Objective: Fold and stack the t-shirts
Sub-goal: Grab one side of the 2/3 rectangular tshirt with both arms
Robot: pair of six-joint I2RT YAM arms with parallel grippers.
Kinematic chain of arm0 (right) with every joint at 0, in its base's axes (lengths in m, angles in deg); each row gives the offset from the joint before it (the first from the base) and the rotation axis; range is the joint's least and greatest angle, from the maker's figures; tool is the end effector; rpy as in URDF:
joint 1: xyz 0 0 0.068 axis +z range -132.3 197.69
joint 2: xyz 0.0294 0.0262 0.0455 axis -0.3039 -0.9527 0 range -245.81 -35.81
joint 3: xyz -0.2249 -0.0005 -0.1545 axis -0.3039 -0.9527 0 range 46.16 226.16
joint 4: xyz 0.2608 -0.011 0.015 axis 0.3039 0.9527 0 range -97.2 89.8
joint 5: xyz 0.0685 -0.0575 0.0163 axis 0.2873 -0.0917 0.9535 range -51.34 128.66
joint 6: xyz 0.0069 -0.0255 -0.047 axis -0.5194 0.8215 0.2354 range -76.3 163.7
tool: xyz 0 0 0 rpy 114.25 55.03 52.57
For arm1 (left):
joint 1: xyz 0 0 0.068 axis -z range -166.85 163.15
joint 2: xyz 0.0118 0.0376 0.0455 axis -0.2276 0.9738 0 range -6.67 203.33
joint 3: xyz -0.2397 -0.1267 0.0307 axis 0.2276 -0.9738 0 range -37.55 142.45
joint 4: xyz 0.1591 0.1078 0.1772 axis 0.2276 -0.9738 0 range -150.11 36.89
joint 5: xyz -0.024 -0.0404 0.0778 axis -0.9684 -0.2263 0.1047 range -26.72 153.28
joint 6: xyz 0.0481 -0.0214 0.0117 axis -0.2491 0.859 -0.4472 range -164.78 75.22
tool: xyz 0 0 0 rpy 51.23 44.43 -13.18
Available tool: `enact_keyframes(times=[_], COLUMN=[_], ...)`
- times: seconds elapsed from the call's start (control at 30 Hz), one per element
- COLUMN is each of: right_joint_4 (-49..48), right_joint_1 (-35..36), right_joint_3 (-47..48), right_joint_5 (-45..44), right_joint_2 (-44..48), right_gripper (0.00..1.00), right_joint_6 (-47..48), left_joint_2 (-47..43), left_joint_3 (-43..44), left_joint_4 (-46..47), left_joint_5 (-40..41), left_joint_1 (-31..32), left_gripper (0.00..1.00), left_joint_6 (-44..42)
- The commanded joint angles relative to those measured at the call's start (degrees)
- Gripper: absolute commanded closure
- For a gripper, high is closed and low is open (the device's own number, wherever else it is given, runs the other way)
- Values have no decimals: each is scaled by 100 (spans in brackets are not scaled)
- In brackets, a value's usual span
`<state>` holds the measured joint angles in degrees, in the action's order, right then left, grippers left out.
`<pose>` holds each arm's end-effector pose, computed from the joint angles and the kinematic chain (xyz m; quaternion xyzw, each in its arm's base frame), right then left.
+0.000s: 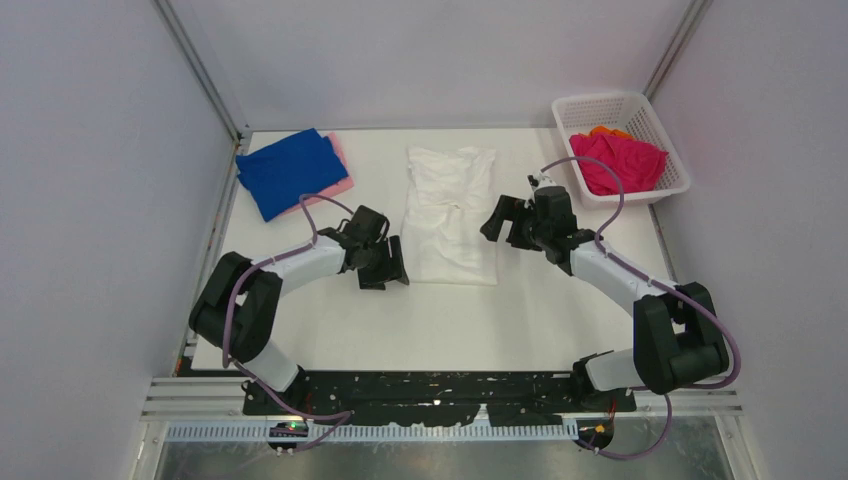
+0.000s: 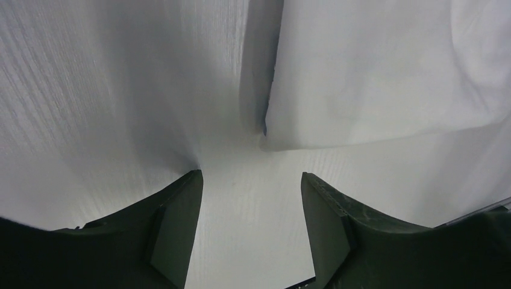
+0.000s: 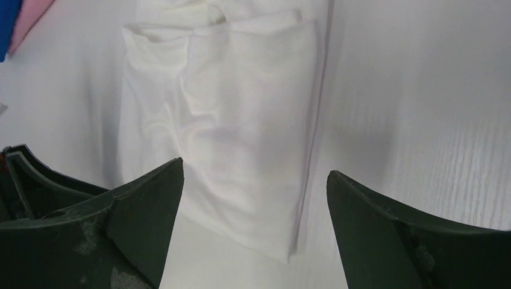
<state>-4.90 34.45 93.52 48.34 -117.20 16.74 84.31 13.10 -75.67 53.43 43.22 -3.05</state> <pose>0.2903 0.0936 0.2226 0.0412 0.8890 0.2374 0.3895 0.2565 -0.1555 0.1676 -0.0785 0.9656 -0.2046 0.1402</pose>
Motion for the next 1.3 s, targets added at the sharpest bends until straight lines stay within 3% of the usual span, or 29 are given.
enact_keyframes(times=[0.0, 0.17, 0.37, 0.43, 0.53, 0.63, 1.13, 1.23, 1.27], right_joint_4=[-195, -332, -141, -59, 195, 436, 55, -9, 3], right_joint_1=[24, 102, 149, 201, 394, 585, 1079, 1142, 1153], right_joint_3=[-747, -1465, -1753, -1801, -1761, -1703, -1431, -1396, -1391], right_joint_5=[-2, 166, 196, 208, 90, -194, -747, -752, -797], right_joint_2=[639, 1107, 1324, 1368, 1331, 1258, 62, -106, -123], right_gripper=[5, 4, 2, 1, 0, 2, 44, 62, 72], right_joint_6=[-281, -425, -512, -497, -437, -364, -418, -446, -439], left_joint_2=[239, 630, 904, 957, 1026, 1044, 784, 752, 730], left_joint_3=[165, 435, 509, 535, 577, 638, 396, 392, 390], left_joint_4=[297, 263, 325, 324, 281, 106, 349, 342, 336], left_joint_5=[221, 145, 22, 12, 56, 237, 215, 273, 289], left_joint_1=[18, 19, 102, 198, 270, 269, 288, 282, 284], left_gripper=[38, 44, 63, 71, 96, 100, 100, 100, 100], left_joint_6=[62, 6, 10, 14, 19, 19, 28, 36, 36])
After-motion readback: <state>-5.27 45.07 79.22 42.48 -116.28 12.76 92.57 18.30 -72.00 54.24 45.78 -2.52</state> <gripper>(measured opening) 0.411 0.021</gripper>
